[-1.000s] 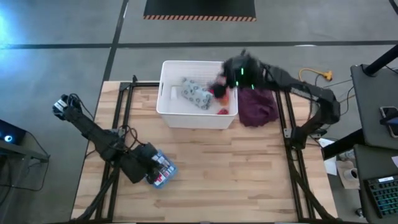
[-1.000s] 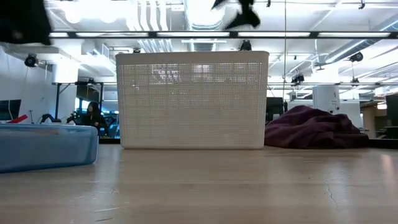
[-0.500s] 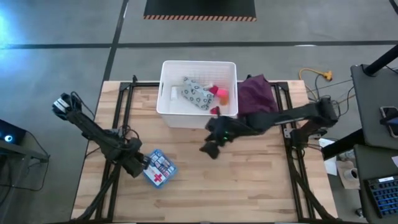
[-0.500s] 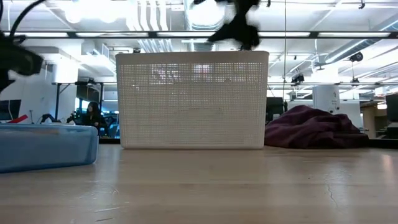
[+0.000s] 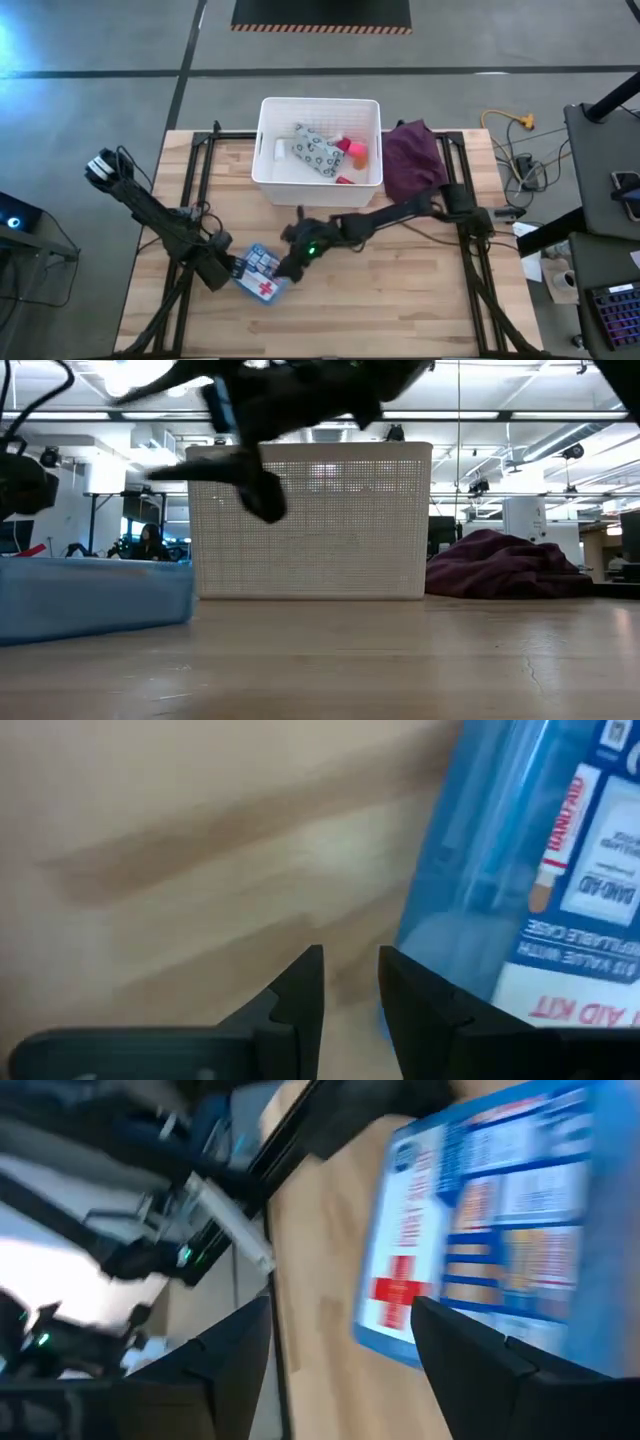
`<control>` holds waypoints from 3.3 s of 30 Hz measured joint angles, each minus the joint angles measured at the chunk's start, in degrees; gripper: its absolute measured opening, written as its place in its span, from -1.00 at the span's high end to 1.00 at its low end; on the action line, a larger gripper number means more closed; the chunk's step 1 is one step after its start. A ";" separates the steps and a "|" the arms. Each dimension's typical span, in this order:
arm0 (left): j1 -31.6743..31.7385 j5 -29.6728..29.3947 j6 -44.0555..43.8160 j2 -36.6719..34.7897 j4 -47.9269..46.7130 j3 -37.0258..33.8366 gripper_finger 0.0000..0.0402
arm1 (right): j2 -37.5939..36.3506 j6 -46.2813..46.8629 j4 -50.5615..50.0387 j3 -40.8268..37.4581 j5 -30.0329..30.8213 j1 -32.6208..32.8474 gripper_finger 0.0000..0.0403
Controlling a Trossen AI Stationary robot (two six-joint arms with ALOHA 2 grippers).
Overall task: Pick & place medical supplies in basket/bin
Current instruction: Put the first aid kit into the white bin
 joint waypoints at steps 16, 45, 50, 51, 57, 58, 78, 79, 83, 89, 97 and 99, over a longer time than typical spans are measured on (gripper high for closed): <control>-0.69 -21.87 8.02 0.62 5.99 7.04 0.60 | 9.97 -18.61 -46.97 25.98 9.76 1.62 0.07; -7.77 -12.10 -14.09 17.38 11.40 12.75 0.60 | 5.47 -15.14 -48.21 16.65 18.19 1.24 0.85; -7.89 -12.57 -14.02 19.84 12.14 13.38 0.60 | 5.64 -15.09 -46.03 13.84 16.76 1.09 0.95; -7.88 -12.51 -14.03 20.50 13.41 13.16 0.60 | 5.70 -15.02 -45.41 13.56 15.70 1.09 0.95; -7.77 -13.19 -14.01 25.08 18.24 12.95 0.60 | 5.72 -12.37 -42.34 11.99 10.50 1.81 0.96; -7.63 -13.35 -14.05 25.71 18.20 13.12 0.60 | 5.72 -12.18 -42.25 11.97 9.54 2.10 0.96; -6.80 -27.21 -13.34 24.57 16.01 12.63 0.60 | -2.26 -16.45 -50.80 13.92 20.53 2.87 0.96; -6.80 -27.47 -13.33 24.57 16.10 12.63 0.60 | -2.26 -16.46 -50.41 13.92 20.57 2.61 0.96; -6.80 -27.53 -13.33 24.57 16.08 12.87 0.60 | -0.24 -16.40 -49.88 13.92 19.06 1.89 0.96; -6.93 -25.91 -13.35 24.85 16.34 14.11 0.60 | 2.75 -16.85 -48.75 13.75 18.01 2.04 0.96; -6.81 -21.77 -13.35 27.23 17.33 14.19 0.60 | 4.30 -17.94 -47.62 11.75 12.35 1.34 0.96; -5.98 -21.85 -13.36 27.89 17.56 14.25 0.60 | 4.27 -17.88 -47.46 11.51 12.05 1.50 0.96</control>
